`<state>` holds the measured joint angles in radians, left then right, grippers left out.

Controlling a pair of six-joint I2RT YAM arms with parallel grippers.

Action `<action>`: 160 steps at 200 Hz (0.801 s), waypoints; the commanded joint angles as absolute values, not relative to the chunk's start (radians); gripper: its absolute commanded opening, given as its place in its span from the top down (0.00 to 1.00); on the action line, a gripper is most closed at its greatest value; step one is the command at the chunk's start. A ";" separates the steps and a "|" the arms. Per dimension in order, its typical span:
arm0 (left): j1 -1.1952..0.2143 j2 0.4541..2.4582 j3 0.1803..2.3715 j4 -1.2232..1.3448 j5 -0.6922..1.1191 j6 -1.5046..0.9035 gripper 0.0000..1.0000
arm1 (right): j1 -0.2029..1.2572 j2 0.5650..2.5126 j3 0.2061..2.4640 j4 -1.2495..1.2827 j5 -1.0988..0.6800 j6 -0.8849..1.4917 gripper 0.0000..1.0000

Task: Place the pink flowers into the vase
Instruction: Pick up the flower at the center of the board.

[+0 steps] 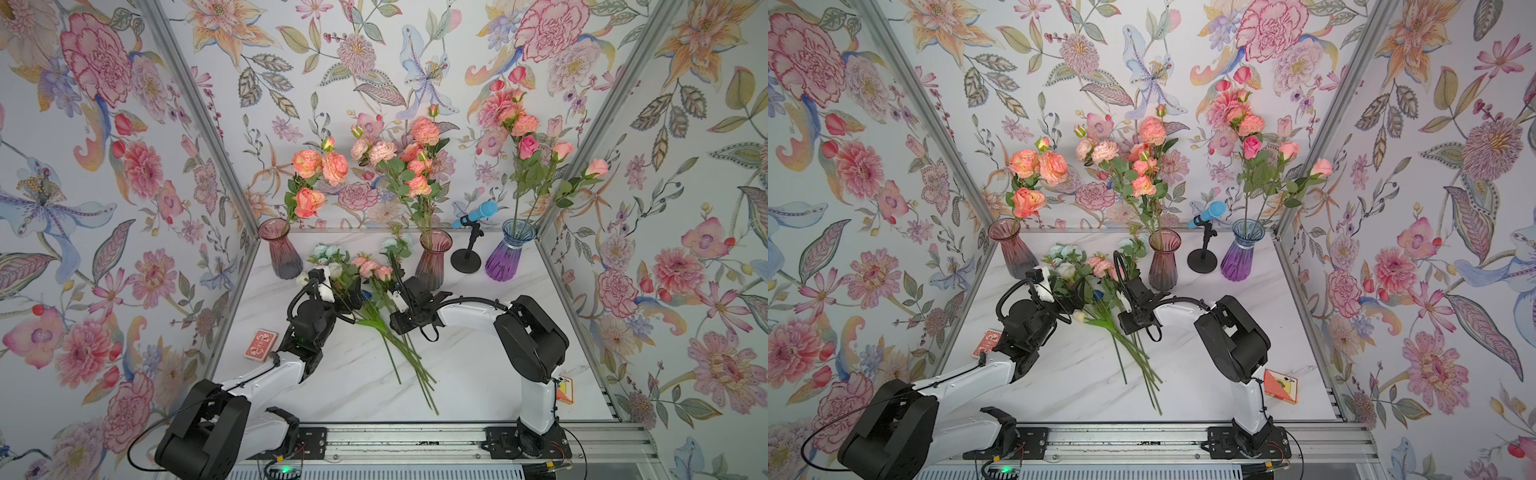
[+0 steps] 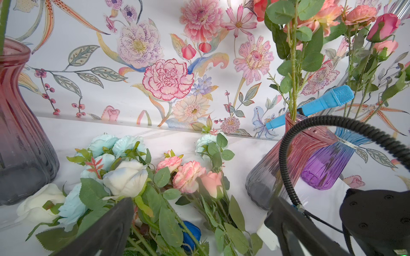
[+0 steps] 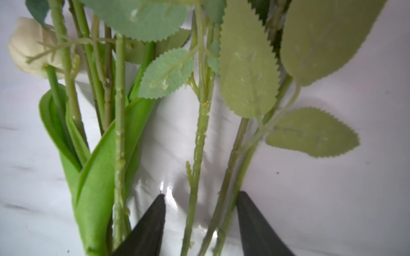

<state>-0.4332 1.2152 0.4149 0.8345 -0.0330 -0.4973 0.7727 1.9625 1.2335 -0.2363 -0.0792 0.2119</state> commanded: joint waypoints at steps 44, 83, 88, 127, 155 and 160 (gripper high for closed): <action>-0.445 1.196 0.416 0.828 -0.048 -0.491 0.00 | 0.752 1.918 1.236 -0.285 0.049 0.178 0.84; -0.445 1.206 0.420 0.840 -0.047 -0.497 0.00 | 0.747 1.869 1.247 -0.304 0.050 0.141 0.91; -0.445 1.207 0.421 0.839 -0.047 -0.497 0.00 | 0.748 1.862 1.248 -0.305 0.050 0.136 0.91; -0.445 1.201 0.427 0.833 -0.057 -0.494 0.00 | 0.761 1.828 1.270 -0.305 0.053 0.078 0.93; -0.445 1.188 0.419 0.833 -0.071 -0.500 0.00 | 0.784 1.812 1.316 -0.305 0.061 0.032 0.93; -0.445 1.186 0.416 0.831 -0.074 -0.502 0.00 | 0.788 1.808 1.326 -0.305 0.061 0.027 0.93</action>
<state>-0.4335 1.2079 0.4149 0.8310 -0.0410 -0.4973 0.7635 1.8507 1.2633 -0.3000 0.0452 0.0875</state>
